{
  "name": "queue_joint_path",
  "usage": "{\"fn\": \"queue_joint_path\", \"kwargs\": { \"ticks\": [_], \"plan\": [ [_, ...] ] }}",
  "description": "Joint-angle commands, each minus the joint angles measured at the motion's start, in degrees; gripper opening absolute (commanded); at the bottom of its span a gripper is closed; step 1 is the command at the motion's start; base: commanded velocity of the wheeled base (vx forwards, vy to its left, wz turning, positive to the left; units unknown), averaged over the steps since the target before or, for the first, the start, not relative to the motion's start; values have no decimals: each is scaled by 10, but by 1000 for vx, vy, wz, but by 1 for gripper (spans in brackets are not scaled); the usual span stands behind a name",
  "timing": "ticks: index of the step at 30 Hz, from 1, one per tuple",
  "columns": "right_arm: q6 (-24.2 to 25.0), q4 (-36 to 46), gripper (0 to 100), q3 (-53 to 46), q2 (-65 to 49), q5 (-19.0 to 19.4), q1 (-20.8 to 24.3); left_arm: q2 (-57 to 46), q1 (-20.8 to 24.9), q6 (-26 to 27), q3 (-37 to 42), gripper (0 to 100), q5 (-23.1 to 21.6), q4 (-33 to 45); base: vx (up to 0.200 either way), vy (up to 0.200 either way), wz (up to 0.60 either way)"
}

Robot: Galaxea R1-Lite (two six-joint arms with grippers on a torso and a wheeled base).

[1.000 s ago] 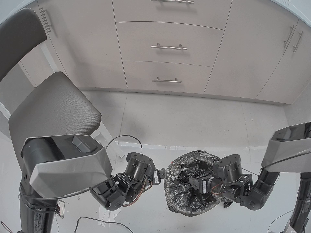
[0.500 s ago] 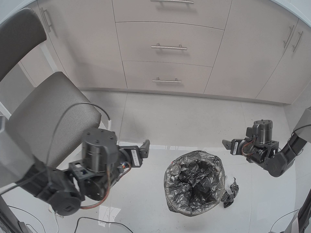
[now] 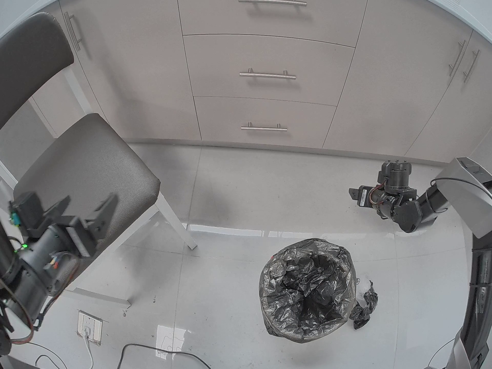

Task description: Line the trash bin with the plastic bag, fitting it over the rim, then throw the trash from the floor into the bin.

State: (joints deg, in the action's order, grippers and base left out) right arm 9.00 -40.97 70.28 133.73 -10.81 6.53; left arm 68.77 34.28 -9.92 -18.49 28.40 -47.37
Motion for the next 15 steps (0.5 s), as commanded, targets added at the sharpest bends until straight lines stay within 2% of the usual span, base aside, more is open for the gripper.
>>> {"fn": "queue_joint_path", "kwargs": {
  "ticks": [1,3,6,11,15],
  "plan": [
    [-13,100,100,245,214,3,-52,-359,-157,78,79,100,5,180,0,0,0],
    [-13,113,100,272,232,3,-64,-413,-194,82,73,100,3,249,0,0,0],
    [-13,127,100,303,257,3,-76,-464,-242,83,69,100,2,304,0,0,0],
    [-13,156,100,350,298,3,-83,-507,-307,82,85,100,2,314,0,0,0],
    [-20,179,100,386,328,8,-86,-527,-331,79,94,100,2,314,0,0,0]
  ]
}}
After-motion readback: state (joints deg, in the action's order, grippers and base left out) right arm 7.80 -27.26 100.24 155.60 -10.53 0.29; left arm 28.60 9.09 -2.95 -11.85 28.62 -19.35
